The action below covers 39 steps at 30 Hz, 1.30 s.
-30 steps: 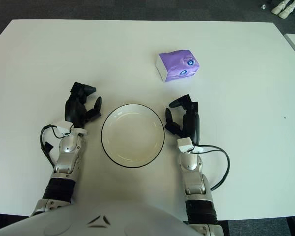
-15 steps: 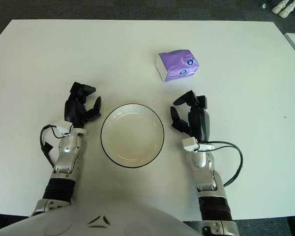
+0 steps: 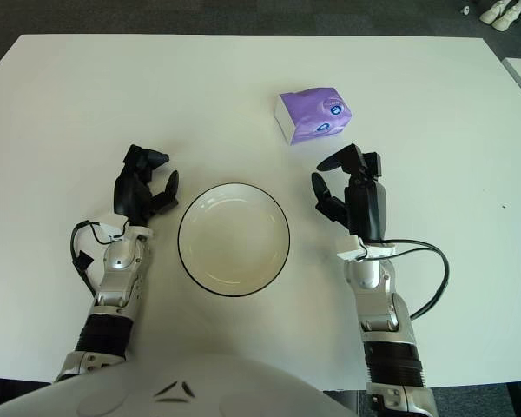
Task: Put the tissue paper into the plate.
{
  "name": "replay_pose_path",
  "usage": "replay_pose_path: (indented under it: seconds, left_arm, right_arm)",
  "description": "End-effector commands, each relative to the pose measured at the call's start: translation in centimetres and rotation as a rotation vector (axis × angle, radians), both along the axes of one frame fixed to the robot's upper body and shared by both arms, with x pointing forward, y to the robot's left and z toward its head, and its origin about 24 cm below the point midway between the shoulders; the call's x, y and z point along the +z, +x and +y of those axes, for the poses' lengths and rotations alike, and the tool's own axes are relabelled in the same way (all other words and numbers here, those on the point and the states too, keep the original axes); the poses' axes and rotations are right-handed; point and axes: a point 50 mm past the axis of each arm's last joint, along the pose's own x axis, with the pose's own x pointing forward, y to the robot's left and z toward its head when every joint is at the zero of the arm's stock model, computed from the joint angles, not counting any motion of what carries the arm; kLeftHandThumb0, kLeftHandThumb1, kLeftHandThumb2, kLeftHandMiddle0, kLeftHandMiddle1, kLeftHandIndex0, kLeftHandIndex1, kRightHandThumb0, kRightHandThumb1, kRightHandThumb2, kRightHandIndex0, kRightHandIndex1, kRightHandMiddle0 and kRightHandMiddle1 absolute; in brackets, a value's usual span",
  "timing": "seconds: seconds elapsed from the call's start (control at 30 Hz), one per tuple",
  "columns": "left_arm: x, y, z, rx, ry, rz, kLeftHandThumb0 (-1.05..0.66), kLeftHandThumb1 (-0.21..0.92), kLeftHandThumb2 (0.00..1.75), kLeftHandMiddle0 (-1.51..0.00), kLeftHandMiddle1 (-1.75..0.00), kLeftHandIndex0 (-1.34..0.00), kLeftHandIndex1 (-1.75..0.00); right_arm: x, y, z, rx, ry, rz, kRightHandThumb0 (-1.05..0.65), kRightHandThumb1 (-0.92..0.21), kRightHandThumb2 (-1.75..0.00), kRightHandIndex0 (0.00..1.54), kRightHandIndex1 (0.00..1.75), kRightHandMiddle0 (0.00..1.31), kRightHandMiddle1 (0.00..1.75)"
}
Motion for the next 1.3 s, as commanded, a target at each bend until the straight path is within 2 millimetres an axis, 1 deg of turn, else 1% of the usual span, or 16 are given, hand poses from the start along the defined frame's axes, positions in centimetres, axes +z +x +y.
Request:
replay_pose_path:
  seconds: [0.0,0.03,0.07,0.1,0.17,0.2,0.27,0.3,0.33,0.43,0.53,0.6,0.63,0.77,0.9,1.27]
  left_arm:
    - [-3.7,-1.9,0.4,0.018,-0.001,0.184,0.00,0.55,0.89,-0.61,-1.26,-0.40,-1.75]
    - [-3.6,-1.9,0.4,0.018,-0.002,0.184,0.00,0.55,0.89,-0.61,-1.26,-0.40,-1.75]
    - [-3.6,-1.9,0.4,0.019,-0.003,0.183,0.00,0.55,0.89,-0.61,-1.26,-0.40,-1.75]
    - [-3.6,-1.9,0.4,0.019,-0.004,0.183,0.00,0.55,0.89,-0.61,-1.26,-0.40,-1.75]
    - [-3.6,-1.9,0.4,0.020,-0.005,0.183,0.00,0.55,0.89,-0.61,-1.26,-0.40,-1.75]
    - [-3.6,-2.0,0.3,0.021,-0.006,0.182,0.00,0.55,0.88,-0.61,-1.25,-0.40,-1.75]
    - [-3.6,-2.0,0.3,0.022,-0.008,0.182,0.00,0.56,0.88,-0.62,-1.25,-0.39,-1.75]
    - [-3.6,-2.0,0.3,0.022,-0.009,0.182,0.00,0.56,0.88,-0.62,-1.24,-0.39,-1.75]
    - [-3.6,-2.0,0.3,0.023,-0.011,0.183,0.00,0.56,0.88,-0.62,-1.24,-0.39,-1.75]
    - [-3.6,-2.0,0.3,0.026,-0.012,0.185,0.00,0.55,0.88,-0.63,-1.23,-0.39,-1.75]
    - [-3.6,-1.9,0.2,0.025,-0.009,0.190,0.00,0.55,0.88,-0.63,-1.24,-0.39,-1.75]
    - [-3.7,-1.9,0.3,0.023,-0.007,0.193,0.00,0.55,0.88,-0.62,-1.25,-0.40,-1.75]
    - [-3.7,-1.9,0.3,0.023,-0.007,0.192,0.00,0.55,0.89,-0.61,-1.25,-0.40,-1.75]
    - [-3.6,-1.8,0.2,0.022,-0.003,0.182,0.00,0.55,0.89,-0.61,-1.26,-0.40,-1.75]
    - [-3.6,-1.9,0.2,0.022,-0.003,0.180,0.00,0.55,0.89,-0.61,-1.26,-0.40,-1.75]
    - [-3.6,-1.8,0.1,0.028,-0.008,0.190,0.00,0.53,0.91,-0.63,-1.24,-0.41,-1.75]
  right_arm:
    - [0.9,0.2,-0.9,-0.011,-0.028,0.003,-0.56,-0.88,-0.78,0.08,0.97,0.04,1.32]
    - [1.0,0.3,-1.0,-0.010,-0.033,0.007,-0.59,-0.85,-0.80,0.05,0.92,0.02,1.23]
    - [1.2,0.3,-1.1,-0.011,-0.042,0.013,-0.60,-0.85,-0.80,0.04,0.91,0.02,1.19]
    - [1.3,0.3,-1.2,-0.011,-0.049,0.018,-0.63,-0.83,-0.80,0.03,0.85,0.01,1.11]
    - [1.9,0.2,-1.4,-0.011,-0.072,0.030,-0.65,-0.81,-0.80,0.01,0.79,0.01,1.03]
    - [2.2,0.2,-1.5,-0.010,-0.085,0.036,-0.68,-0.81,-0.76,0.01,0.69,0.00,0.93]
    - [2.9,0.1,-1.6,-0.008,-0.111,0.051,-0.71,-0.81,-0.73,0.00,0.60,0.00,0.84]
    - [3.1,0.0,-1.6,-0.007,-0.120,0.058,-0.73,-0.81,-0.71,0.00,0.51,0.00,0.75]
    - [3.5,0.0,-1.6,-0.009,-0.139,0.070,-0.74,-0.81,-0.70,0.00,0.48,0.00,0.72]
    - [4.3,0.2,-1.7,-0.018,-0.181,0.093,-0.79,-0.79,-0.64,0.00,0.26,0.00,0.50]
    - [4.8,0.6,-1.8,-0.030,-0.211,0.100,-0.82,-0.78,-0.62,0.00,0.16,0.00,0.39]
    - [5.1,1.0,-1.9,-0.035,-0.227,0.100,-0.85,-0.76,-0.60,0.00,0.06,0.00,0.27]
    - [5.5,1.3,-2.0,-0.035,-0.238,0.098,-0.85,-0.76,-0.60,0.00,0.05,0.00,0.25]
    - [6.2,2.0,-2.2,-0.033,-0.277,0.092,-0.90,-0.74,-0.58,0.00,0.01,0.00,0.07]
    - [6.6,2.3,-2.4,-0.036,-0.316,0.087,-0.94,-0.73,-0.57,0.00,0.00,0.00,0.01]
    - [7.6,3.5,-3.3,-0.052,-0.411,0.102,-1.01,-0.72,-0.53,0.00,0.00,0.00,0.00]
